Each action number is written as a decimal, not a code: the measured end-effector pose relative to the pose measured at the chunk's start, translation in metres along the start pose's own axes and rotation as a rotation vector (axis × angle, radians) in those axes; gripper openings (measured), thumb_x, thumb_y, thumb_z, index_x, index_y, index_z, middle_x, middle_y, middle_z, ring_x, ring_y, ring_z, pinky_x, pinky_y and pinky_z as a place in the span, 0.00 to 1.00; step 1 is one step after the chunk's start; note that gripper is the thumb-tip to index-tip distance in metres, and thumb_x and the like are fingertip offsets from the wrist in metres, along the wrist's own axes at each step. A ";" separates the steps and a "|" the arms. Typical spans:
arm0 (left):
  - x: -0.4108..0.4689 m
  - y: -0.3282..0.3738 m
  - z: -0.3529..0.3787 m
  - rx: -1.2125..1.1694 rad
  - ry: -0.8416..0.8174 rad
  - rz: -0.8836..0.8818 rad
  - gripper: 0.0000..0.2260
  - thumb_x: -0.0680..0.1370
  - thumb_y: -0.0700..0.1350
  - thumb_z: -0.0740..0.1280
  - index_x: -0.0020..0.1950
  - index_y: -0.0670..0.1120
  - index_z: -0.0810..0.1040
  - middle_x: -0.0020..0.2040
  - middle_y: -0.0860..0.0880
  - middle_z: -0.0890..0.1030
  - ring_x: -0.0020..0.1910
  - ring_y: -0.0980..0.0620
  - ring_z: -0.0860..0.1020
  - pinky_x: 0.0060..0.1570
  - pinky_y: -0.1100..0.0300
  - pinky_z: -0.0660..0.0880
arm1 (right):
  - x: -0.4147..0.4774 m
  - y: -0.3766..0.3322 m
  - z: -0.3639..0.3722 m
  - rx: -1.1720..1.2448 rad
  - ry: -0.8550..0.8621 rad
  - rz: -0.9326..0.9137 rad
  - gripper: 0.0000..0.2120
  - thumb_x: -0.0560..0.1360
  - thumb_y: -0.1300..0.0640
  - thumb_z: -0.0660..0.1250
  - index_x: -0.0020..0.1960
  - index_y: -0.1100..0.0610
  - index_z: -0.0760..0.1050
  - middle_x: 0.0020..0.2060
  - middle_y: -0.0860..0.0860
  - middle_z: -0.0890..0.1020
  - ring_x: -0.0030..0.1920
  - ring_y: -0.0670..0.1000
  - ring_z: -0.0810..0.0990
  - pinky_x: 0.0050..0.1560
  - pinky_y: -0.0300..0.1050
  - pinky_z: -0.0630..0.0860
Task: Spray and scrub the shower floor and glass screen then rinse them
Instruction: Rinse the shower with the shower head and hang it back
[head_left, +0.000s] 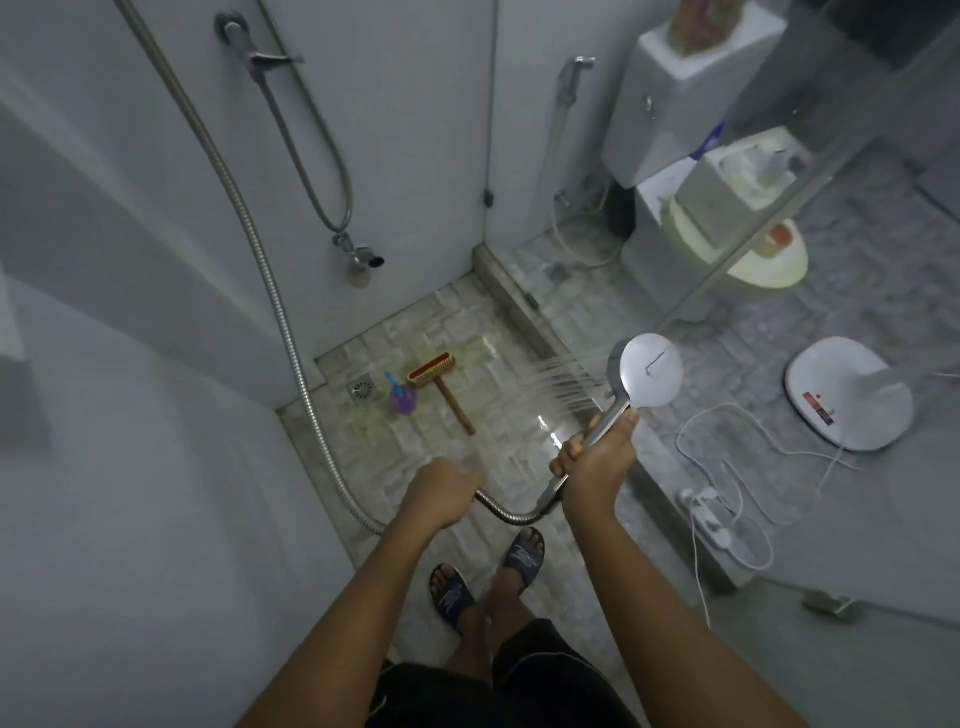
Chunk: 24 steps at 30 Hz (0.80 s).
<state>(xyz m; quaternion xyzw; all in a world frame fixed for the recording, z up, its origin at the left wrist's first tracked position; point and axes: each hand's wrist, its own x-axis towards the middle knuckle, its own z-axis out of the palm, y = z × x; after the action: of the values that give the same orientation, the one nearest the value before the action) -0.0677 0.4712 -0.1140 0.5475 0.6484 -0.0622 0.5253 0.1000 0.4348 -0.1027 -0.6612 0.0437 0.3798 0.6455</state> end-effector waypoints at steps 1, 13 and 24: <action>0.000 0.001 0.000 -0.001 0.008 0.005 0.17 0.77 0.50 0.66 0.31 0.44 0.74 0.31 0.48 0.75 0.31 0.49 0.74 0.33 0.60 0.67 | 0.001 -0.001 0.000 0.007 -0.004 -0.005 0.27 0.80 0.33 0.51 0.40 0.56 0.69 0.24 0.54 0.66 0.23 0.50 0.64 0.25 0.40 0.66; -0.004 0.001 0.002 -0.022 0.030 0.047 0.17 0.78 0.51 0.66 0.34 0.41 0.77 0.32 0.45 0.77 0.29 0.50 0.73 0.33 0.60 0.67 | -0.004 -0.005 -0.006 0.033 -0.001 -0.040 0.27 0.81 0.33 0.50 0.40 0.56 0.69 0.24 0.54 0.66 0.22 0.51 0.65 0.25 0.40 0.65; -0.011 0.002 -0.001 -0.027 0.045 0.026 0.16 0.78 0.50 0.65 0.34 0.42 0.76 0.31 0.48 0.75 0.27 0.52 0.71 0.28 0.61 0.64 | -0.003 -0.008 -0.005 0.055 0.018 -0.039 0.27 0.79 0.32 0.51 0.45 0.57 0.68 0.24 0.54 0.66 0.22 0.51 0.64 0.25 0.40 0.65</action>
<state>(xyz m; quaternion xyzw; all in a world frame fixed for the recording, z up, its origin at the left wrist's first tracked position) -0.0684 0.4657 -0.1037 0.5499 0.6537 -0.0345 0.5187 0.1047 0.4307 -0.0950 -0.6474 0.0472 0.3597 0.6703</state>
